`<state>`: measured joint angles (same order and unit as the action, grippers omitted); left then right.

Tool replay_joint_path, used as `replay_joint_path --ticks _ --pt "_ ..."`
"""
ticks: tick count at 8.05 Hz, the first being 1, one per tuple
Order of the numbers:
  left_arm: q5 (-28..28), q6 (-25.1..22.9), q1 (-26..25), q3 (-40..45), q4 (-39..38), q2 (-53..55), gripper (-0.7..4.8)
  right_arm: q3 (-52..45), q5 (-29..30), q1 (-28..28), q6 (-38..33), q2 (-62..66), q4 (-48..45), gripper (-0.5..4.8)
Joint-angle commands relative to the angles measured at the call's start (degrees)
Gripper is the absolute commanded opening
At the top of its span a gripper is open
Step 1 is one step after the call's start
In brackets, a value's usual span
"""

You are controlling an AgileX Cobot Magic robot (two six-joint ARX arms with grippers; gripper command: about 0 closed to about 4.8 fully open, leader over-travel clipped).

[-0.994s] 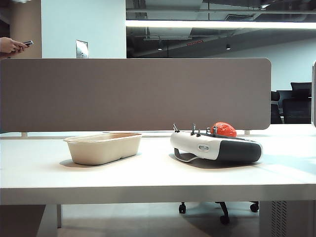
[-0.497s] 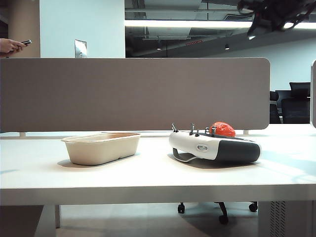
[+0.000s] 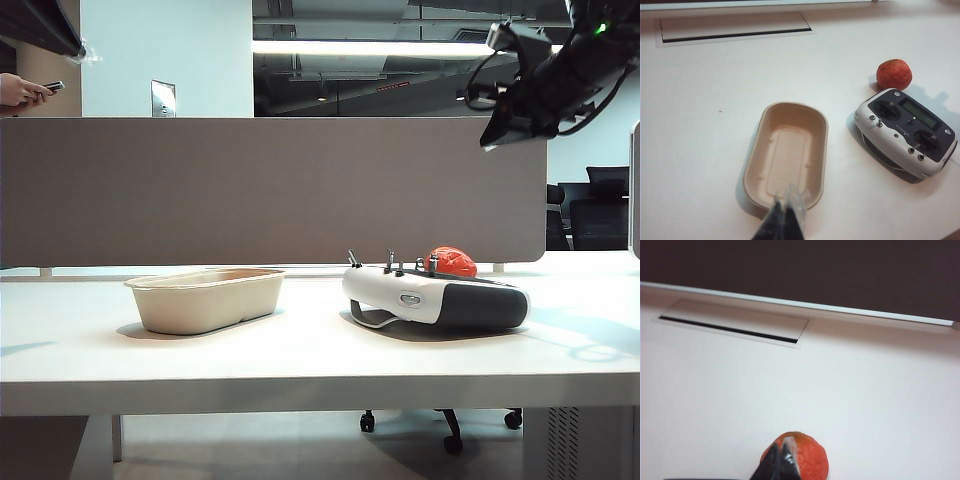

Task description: Pick up the orange and place it into the paper lunchbox.

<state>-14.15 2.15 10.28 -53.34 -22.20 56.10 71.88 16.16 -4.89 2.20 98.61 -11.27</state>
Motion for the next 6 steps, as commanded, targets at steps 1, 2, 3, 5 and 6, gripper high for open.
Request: replay_joint_path --ticks 1,2,3,5,6 --pt "-0.2 -0.2 0.1 -0.4 1.5 -0.2 -0.05 0.4 0.6 -0.2 1.3 5.0 -7.5 0.32" --pt "-0.2 -0.2 0.1 -0.4 1.7 -0.2 -0.05 0.4 0.5 -0.7 1.3 5.9 -9.5 2.09" --pt "-0.2 -0.2 0.1 -0.4 1.7 -0.2 -0.05 0.5 0.5 -0.8 1.3 6.8 -11.4 4.72" --pt "-0.2 0.0 0.1 -0.4 1.7 -0.2 -0.05 9.3 0.5 -1.9 1.0 13.2 -3.2 4.79" --pt "-0.2 0.0 0.1 -0.4 1.7 -0.2 -0.05 13.6 0.5 -2.1 1.0 16.1 -0.9 4.79"
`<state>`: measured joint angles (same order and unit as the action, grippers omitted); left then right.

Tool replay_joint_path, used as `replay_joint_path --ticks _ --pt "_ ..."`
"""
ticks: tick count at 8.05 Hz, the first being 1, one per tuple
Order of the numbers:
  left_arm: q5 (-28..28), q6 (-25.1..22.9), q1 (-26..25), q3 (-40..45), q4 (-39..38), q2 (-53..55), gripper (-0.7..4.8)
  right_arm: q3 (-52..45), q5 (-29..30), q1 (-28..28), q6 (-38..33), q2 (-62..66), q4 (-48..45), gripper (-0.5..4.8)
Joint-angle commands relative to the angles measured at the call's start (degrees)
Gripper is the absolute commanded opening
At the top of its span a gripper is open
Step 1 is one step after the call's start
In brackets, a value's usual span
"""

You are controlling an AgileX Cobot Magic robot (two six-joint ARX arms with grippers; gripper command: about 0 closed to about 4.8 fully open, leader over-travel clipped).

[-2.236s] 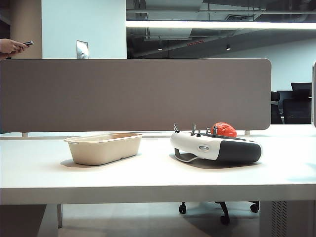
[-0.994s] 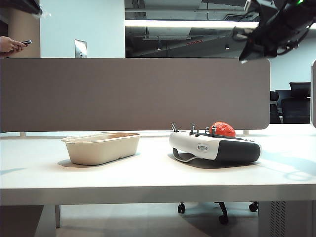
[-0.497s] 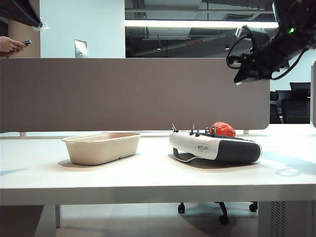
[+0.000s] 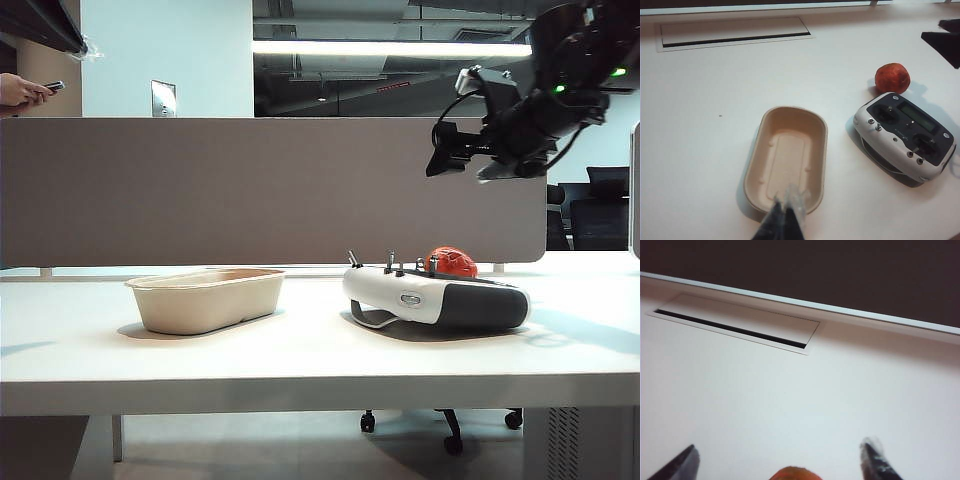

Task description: Pick up the orange and place it into the paper lunchbox.

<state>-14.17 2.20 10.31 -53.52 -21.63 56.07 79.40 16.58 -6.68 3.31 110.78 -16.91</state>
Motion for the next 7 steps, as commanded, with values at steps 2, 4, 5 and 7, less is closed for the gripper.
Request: replay_joint_path --ticks 2,4,5,7 --pt "-0.2 0.0 0.0 -0.2 1.1 -0.1 -0.05 8.7 0.1 -0.8 0.0 8.9 5.3 4.79" --pt "-0.2 0.0 0.0 -0.2 1.1 -0.1 -0.06 8.7 -1.7 -1.7 1.9 11.7 3.2 4.79" --pt "-0.2 0.0 0.0 -0.2 1.1 -0.1 -0.06 8.7 -3.0 -1.9 1.9 13.0 2.4 4.79" --pt "-0.2 0.0 0.0 -0.2 1.1 -0.1 -0.06 8.7 -3.2 -1.9 1.9 14.8 3.6 4.79"
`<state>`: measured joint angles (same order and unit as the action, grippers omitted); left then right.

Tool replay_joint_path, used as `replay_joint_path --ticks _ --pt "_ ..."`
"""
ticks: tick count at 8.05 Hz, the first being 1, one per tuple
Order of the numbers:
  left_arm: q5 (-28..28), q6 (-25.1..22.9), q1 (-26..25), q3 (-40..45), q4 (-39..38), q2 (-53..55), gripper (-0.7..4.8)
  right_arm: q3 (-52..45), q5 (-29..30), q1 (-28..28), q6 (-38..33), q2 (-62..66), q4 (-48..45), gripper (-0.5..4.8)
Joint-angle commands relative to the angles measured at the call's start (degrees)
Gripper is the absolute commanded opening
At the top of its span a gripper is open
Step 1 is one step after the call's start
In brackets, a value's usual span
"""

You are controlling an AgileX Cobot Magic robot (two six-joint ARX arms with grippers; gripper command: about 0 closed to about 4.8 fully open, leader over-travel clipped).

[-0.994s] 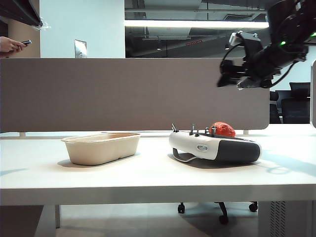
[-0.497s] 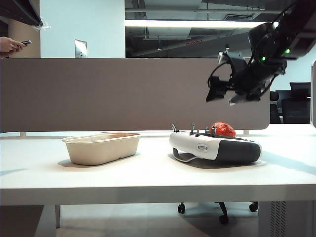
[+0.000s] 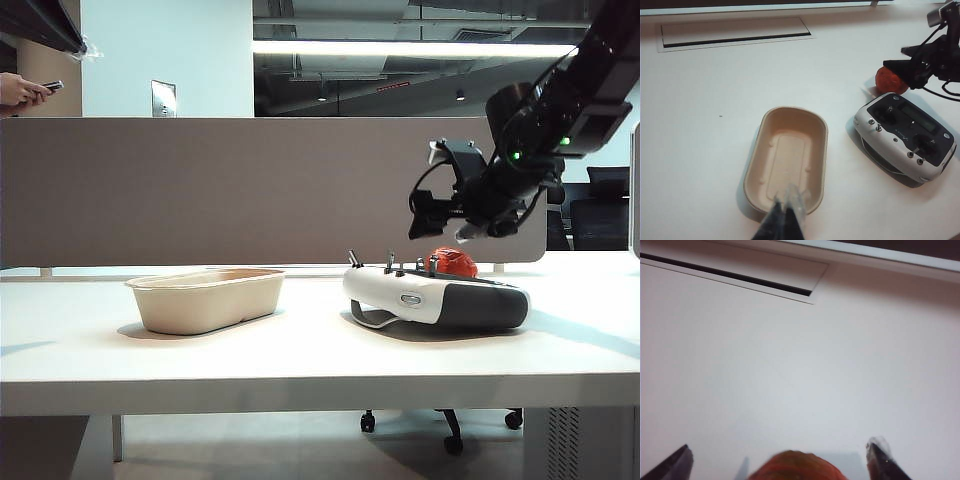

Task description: Pick up the orange and place it into the paper lunchbox.

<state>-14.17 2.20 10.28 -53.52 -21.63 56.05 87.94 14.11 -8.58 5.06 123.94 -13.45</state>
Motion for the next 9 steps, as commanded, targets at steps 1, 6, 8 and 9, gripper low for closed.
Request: replay_joint_path --ticks 1,6,8,9 --pt "-0.2 0.0 0.1 -0.2 1.1 -0.1 -0.06 0.2 -0.7 0.1 0.1 2.3 1.0 4.79" --pt "-0.2 0.2 0.1 -0.2 1.1 -0.1 -0.06 0.2 -2.6 0.1 0.1 3.7 3.0 3.36" --pt "-0.3 0.1 0.1 -0.2 1.1 -0.1 -0.06 0.2 -2.6 0.1 0.1 3.3 2.6 2.20" --pt "-4.1 0.1 0.1 -0.3 0.6 -0.1 -0.05 0.5 -2.7 0.1 0.1 1.7 2.5 2.20"
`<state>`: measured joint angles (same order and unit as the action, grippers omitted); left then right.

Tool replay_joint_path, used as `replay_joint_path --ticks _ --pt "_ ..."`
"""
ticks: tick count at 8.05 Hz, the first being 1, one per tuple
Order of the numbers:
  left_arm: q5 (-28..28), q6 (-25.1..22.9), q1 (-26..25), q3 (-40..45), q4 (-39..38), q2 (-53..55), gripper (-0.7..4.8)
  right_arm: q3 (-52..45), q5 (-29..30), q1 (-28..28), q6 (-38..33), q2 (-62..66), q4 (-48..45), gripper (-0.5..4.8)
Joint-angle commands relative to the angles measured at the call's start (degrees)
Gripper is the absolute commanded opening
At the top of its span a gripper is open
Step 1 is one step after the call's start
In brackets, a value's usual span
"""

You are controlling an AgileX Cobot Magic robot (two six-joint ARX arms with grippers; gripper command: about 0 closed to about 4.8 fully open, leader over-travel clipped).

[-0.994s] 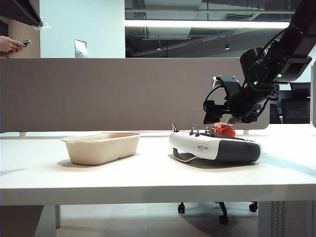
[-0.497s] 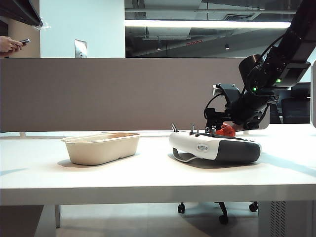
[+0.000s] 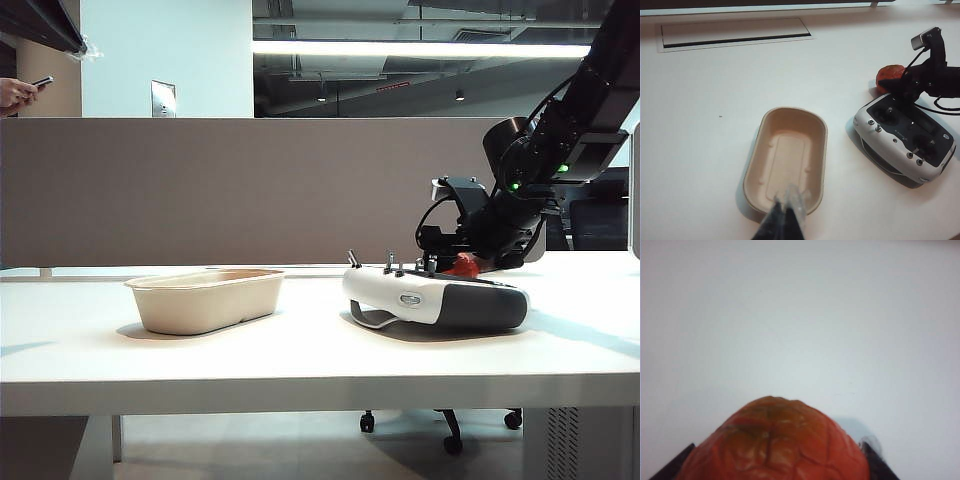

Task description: Pick up the orange and place it into the paper lunchbox.

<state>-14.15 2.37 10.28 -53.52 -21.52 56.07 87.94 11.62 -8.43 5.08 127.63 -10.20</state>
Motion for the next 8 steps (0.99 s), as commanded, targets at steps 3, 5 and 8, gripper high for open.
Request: replay_joint_path --ticks 3,5,8 --pt "-3.5 -0.2 0.1 -0.5 -3.2 -0.2 -0.05 0.5 -1.2 0.0 0.1 -5.2 -0.7 2.20" --pt "-1.4 -0.7 0.1 -3.1 -8.5 -1.4 -0.06 0.6 2.8 -3.1 0.1 -15.0 -0.8 2.20" --pt "-2.7 -1.9 0.1 -4.8 -11.0 -1.5 -0.05 0.6 4.0 -14.4 -0.2 -16.2 -2.9 2.20"
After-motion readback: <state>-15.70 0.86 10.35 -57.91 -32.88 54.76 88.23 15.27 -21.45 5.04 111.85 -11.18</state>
